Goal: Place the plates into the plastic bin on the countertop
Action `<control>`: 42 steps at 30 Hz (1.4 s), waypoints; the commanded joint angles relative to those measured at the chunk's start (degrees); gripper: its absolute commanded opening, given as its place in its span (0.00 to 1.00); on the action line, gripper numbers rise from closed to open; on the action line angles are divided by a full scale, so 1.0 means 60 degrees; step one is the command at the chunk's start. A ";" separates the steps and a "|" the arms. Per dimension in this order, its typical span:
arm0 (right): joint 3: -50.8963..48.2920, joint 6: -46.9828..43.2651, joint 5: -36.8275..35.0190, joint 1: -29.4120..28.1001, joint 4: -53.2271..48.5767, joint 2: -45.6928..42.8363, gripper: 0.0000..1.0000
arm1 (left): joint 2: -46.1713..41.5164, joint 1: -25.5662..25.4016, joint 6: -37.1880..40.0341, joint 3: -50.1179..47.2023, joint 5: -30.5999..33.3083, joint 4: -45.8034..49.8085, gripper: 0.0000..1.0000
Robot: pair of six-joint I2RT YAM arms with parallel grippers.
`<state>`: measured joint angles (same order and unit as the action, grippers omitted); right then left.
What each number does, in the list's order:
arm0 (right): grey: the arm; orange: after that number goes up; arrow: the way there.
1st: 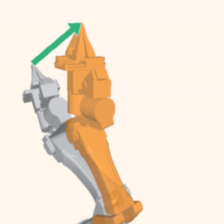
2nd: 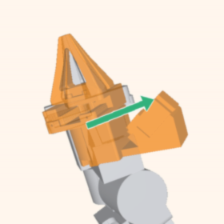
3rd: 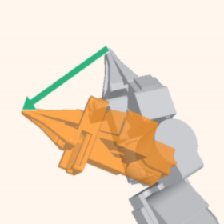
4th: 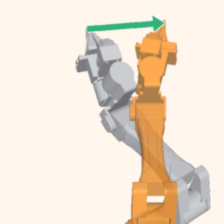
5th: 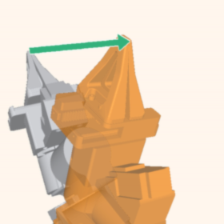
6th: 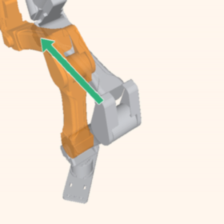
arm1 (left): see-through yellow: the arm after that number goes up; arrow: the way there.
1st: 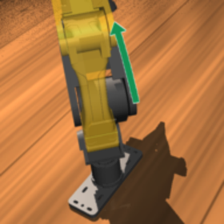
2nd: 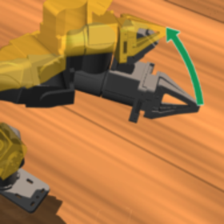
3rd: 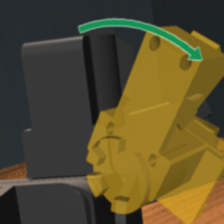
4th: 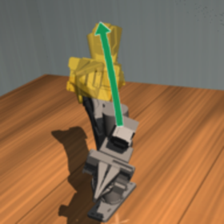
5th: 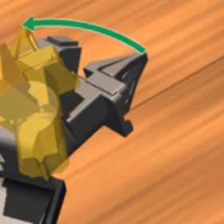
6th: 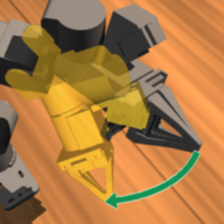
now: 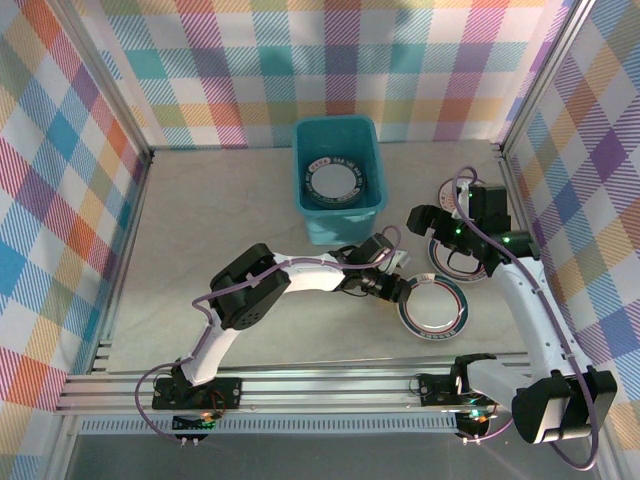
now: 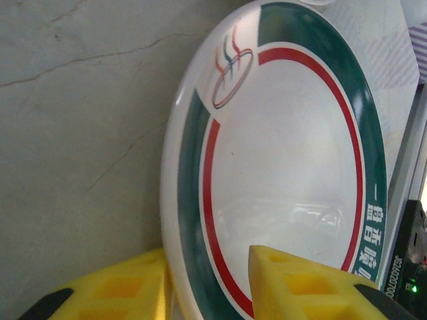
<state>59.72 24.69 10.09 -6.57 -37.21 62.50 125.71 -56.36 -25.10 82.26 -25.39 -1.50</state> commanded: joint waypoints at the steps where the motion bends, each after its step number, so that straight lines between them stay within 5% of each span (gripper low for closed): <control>1: -0.0167 0.0182 0.0176 0.0113 0.0247 -0.0126 0.99 | 0.0267 -0.0128 0.0271 0.0143 -0.0010 0.0568 0.26; 11: -0.0209 0.0388 0.0251 0.0179 0.0364 -0.0075 0.99 | -0.0488 -0.0114 0.0610 -0.0169 0.0258 0.0895 0.05; 24: 0.0259 0.0260 0.0305 0.0354 0.0378 -0.0148 0.99 | -0.2067 0.0001 0.0942 -0.0200 0.0651 0.1175 0.00; 33: 0.2326 -0.0653 0.0062 0.0857 -0.0357 0.0005 0.99 | -0.2691 0.0323 0.1327 0.1905 0.0705 0.2615 0.00; 42: 0.5944 -0.2010 0.0356 0.0894 -0.1576 0.1241 0.98 | -0.2891 0.1845 0.0667 0.3685 -0.0355 0.2683 0.00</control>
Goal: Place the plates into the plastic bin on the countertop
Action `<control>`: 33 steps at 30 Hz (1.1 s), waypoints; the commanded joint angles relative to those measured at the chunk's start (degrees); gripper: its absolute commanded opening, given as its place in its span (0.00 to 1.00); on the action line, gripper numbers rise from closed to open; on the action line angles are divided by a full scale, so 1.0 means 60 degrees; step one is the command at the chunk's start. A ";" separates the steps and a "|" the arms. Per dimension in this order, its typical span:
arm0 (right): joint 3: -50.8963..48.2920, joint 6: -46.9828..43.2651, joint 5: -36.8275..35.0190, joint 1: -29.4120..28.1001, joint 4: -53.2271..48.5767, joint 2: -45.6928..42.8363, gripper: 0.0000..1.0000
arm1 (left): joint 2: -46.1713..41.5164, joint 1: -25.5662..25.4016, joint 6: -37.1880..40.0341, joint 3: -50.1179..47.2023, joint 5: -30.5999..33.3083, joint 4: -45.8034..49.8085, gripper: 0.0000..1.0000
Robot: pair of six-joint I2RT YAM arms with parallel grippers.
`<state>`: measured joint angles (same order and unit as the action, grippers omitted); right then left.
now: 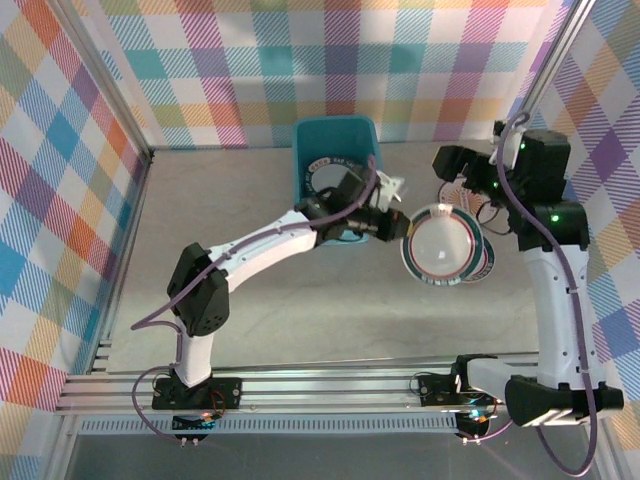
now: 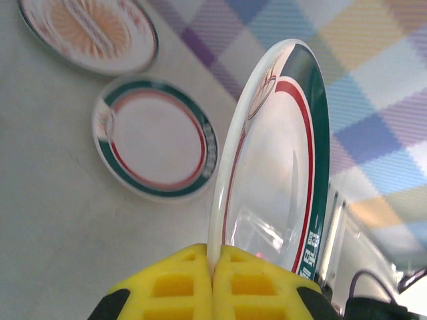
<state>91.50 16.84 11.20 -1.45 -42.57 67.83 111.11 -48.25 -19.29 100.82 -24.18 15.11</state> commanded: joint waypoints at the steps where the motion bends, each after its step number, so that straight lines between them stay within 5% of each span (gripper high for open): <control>1: 0.0886 -0.0767 0.0258 0.0047 -0.0777 0.0471 0.98 | -0.0457 0.0717 -0.0385 0.0740 -0.0709 -0.0158 0.00; 5: 0.1235 -0.1020 0.1076 0.0039 -0.1121 0.0771 0.93 | -0.0544 0.1582 -0.0800 0.0986 -0.1142 -0.0693 0.00; 15: 0.0983 -0.0796 0.0855 0.0046 -0.1428 0.1265 0.78 | -0.0407 0.3097 -0.1770 0.1200 -0.2063 -0.1926 0.00; 33: 0.0160 0.0753 0.2147 0.0093 0.0890 0.2718 0.55 | 0.0169 0.3603 -0.2533 0.1825 -0.2619 -0.2549 0.00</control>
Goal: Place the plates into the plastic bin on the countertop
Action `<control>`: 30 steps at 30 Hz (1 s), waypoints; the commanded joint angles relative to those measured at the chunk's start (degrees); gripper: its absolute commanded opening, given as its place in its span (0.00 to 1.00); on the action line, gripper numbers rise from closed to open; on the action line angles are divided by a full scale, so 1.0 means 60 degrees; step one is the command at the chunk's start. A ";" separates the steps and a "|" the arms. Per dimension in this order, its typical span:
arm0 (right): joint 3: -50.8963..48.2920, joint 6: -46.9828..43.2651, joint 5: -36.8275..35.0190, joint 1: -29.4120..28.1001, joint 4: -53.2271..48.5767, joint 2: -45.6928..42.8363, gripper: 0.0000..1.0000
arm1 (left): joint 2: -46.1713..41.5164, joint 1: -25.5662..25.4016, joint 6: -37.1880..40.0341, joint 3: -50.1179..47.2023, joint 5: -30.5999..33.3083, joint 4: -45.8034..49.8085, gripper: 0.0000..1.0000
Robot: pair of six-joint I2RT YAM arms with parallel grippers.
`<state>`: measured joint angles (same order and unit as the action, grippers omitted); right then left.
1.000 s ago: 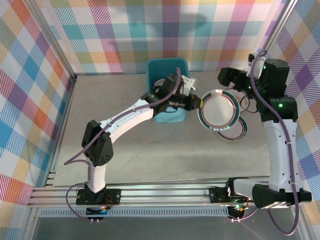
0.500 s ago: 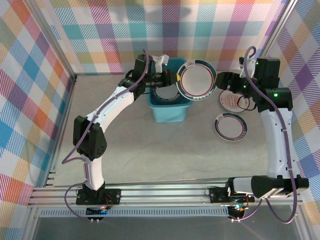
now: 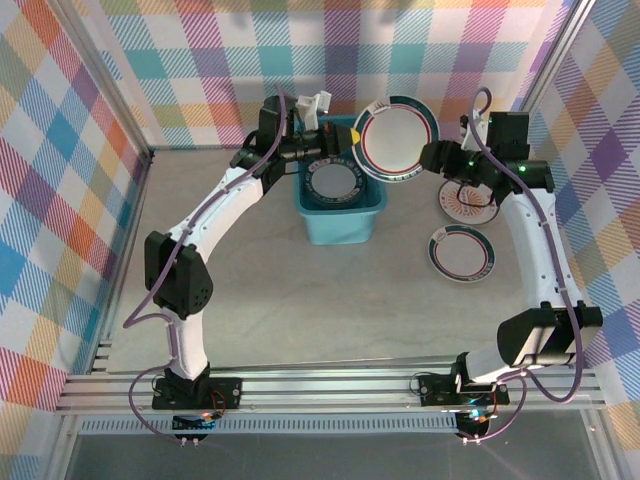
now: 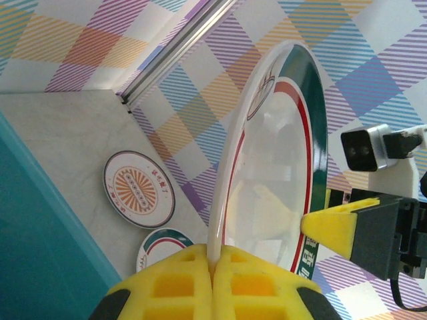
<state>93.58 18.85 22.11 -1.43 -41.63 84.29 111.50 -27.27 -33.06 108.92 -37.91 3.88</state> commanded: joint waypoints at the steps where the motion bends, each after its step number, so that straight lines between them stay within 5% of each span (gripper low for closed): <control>1: -0.0221 0.0520 0.0304 0.0106 0.0830 -0.0015 0.53 | 0.0120 0.0107 -0.0225 0.0478 -0.0310 -0.0662 0.00; 24: -0.1001 0.1897 0.0762 0.0131 0.2126 0.0013 0.03 | 0.0239 0.0165 -0.0265 0.0458 -0.0259 -0.0672 0.00; 30: -0.1275 0.2262 0.1026 0.0129 0.2695 -0.0061 0.01 | 0.0224 0.0212 -0.0345 0.0479 -0.0397 -0.0712 0.00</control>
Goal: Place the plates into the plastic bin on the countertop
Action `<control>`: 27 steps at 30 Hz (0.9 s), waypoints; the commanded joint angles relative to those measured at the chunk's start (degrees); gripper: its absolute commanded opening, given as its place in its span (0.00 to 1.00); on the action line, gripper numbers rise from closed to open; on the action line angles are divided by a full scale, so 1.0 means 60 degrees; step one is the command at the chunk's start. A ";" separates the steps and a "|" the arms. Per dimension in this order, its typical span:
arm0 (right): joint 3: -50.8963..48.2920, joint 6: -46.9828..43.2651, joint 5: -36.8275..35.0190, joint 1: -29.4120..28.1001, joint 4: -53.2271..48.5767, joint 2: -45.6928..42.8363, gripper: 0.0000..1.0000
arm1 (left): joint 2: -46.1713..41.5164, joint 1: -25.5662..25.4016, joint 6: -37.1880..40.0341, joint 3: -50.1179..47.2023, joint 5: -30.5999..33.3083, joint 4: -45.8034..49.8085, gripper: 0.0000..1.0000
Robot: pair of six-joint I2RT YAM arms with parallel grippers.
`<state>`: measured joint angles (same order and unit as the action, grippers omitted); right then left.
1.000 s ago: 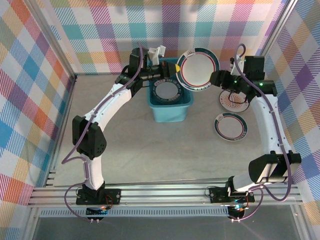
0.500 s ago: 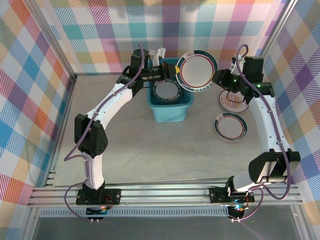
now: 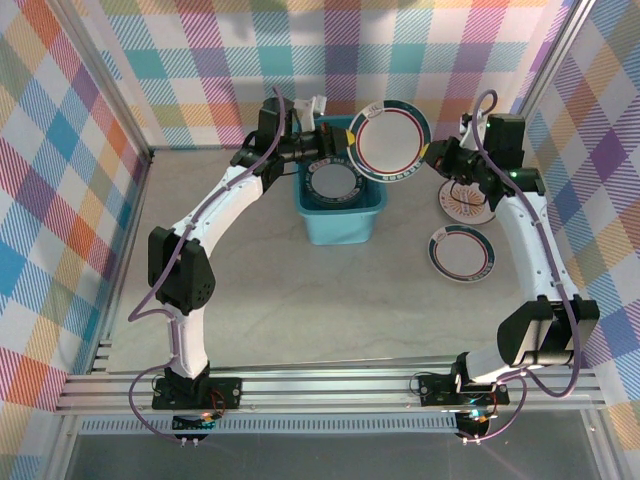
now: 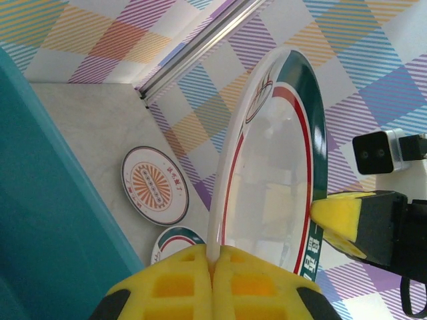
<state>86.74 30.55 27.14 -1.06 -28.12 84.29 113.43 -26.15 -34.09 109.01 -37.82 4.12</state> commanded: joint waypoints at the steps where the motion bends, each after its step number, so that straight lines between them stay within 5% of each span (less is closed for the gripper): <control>1: -0.0146 0.0351 0.0210 0.0074 0.0453 -0.0046 0.02 | -0.0097 0.0037 -0.0227 0.0451 -0.0441 -0.0806 0.00; 9: -0.0470 0.0644 0.0219 0.0063 0.0842 -0.0131 0.00 | -0.0197 0.0136 -0.0319 0.0278 -0.0542 -0.0940 0.01; 21: -0.0617 0.1763 0.0308 0.0033 0.1616 -0.0191 0.00 | -0.0185 0.0447 -0.0379 0.0228 -0.0026 -0.0874 0.37; 27: -0.0745 0.2162 -0.0025 -0.0233 0.1873 -0.0166 0.00 | -0.0129 0.0662 -0.0412 0.0245 0.0171 -0.0821 0.47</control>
<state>82.21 41.19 27.49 -1.56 -21.78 84.29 113.45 -23.51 -36.51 109.01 -37.60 1.08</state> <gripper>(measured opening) 0.057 0.457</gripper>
